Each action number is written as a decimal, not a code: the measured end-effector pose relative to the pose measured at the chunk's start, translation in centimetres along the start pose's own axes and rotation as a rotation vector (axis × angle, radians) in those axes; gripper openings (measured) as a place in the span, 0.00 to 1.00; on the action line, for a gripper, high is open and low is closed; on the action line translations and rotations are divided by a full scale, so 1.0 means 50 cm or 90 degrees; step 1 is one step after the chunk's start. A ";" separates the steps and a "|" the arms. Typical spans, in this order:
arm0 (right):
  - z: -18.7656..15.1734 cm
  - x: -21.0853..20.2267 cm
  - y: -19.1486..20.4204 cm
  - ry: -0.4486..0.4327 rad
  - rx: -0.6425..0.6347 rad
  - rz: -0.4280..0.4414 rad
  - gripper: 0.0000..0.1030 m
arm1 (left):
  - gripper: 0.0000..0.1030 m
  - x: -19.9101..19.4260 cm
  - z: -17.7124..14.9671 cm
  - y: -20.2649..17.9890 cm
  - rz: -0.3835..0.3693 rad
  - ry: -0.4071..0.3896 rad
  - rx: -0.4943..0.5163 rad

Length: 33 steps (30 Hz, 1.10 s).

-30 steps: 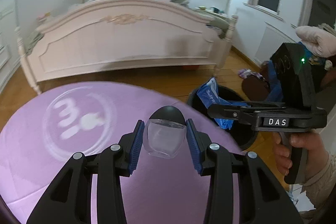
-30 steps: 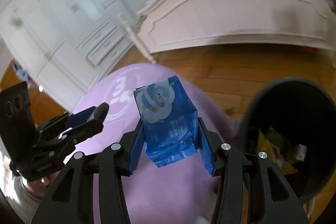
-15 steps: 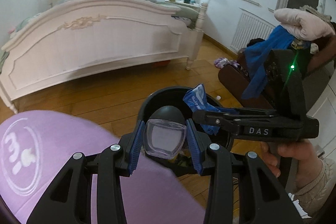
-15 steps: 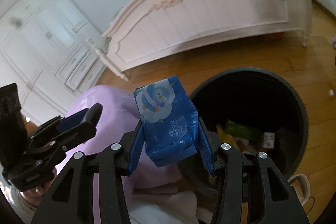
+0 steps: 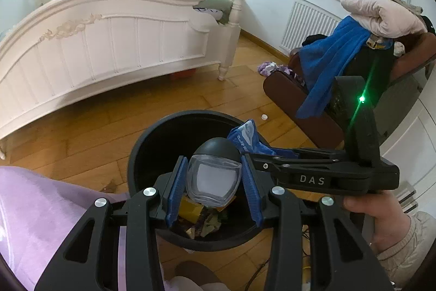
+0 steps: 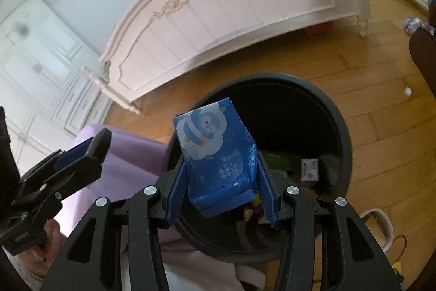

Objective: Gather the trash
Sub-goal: 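Carry the clear lid and wipe pack over the bin and open both tools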

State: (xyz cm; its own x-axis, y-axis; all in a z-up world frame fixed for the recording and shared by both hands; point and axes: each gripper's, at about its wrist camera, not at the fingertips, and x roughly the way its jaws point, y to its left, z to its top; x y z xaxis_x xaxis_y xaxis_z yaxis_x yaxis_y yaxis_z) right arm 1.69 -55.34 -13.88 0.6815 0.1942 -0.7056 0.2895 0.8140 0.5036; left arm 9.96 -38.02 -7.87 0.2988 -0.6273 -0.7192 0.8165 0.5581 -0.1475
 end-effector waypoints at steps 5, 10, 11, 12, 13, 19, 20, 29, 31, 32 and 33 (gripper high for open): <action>-0.007 0.009 -0.040 0.006 0.019 -0.005 0.47 | 0.40 0.022 0.003 -0.007 -0.003 0.011 0.000; -0.014 0.012 -0.063 0.005 0.030 -0.009 0.47 | 0.40 0.039 0.013 -0.012 -0.002 0.015 0.001; -0.012 0.014 -0.066 0.005 0.031 -0.010 0.47 | 0.40 0.043 0.014 -0.014 -0.003 0.017 0.003; -0.012 0.015 -0.068 0.006 0.031 -0.011 0.47 | 0.40 0.047 0.015 -0.014 -0.003 0.018 0.004; -0.011 0.018 -0.072 0.007 0.032 -0.011 0.47 | 0.40 0.051 0.016 -0.017 -0.003 0.019 0.005; -0.008 0.028 -0.085 0.017 0.036 -0.017 0.48 | 0.41 0.060 0.019 -0.027 0.005 0.017 0.013; -0.005 0.029 -0.088 0.018 0.037 -0.020 0.51 | 0.41 0.060 0.021 -0.028 0.006 0.015 0.015; -0.009 0.011 -0.081 0.000 0.041 -0.028 0.64 | 0.75 0.024 0.025 -0.038 0.037 -0.030 0.024; -0.013 0.003 -0.070 -0.003 0.035 -0.026 0.64 | 0.79 0.009 0.026 -0.036 0.042 -0.037 0.021; -0.015 -0.001 -0.065 -0.004 0.032 -0.024 0.64 | 0.83 0.000 0.025 -0.037 0.047 -0.044 0.020; -0.018 -0.004 -0.059 -0.005 0.028 -0.022 0.64 | 0.89 -0.014 0.022 -0.036 0.057 -0.057 0.018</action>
State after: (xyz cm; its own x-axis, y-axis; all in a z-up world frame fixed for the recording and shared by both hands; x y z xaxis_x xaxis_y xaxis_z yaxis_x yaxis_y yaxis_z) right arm 0.10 -57.29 -15.64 0.6760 0.1611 -0.7190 0.3429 0.7949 0.5005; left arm 8.84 -39.19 -6.34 0.4131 -0.6225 -0.6647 0.7979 0.5992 -0.0653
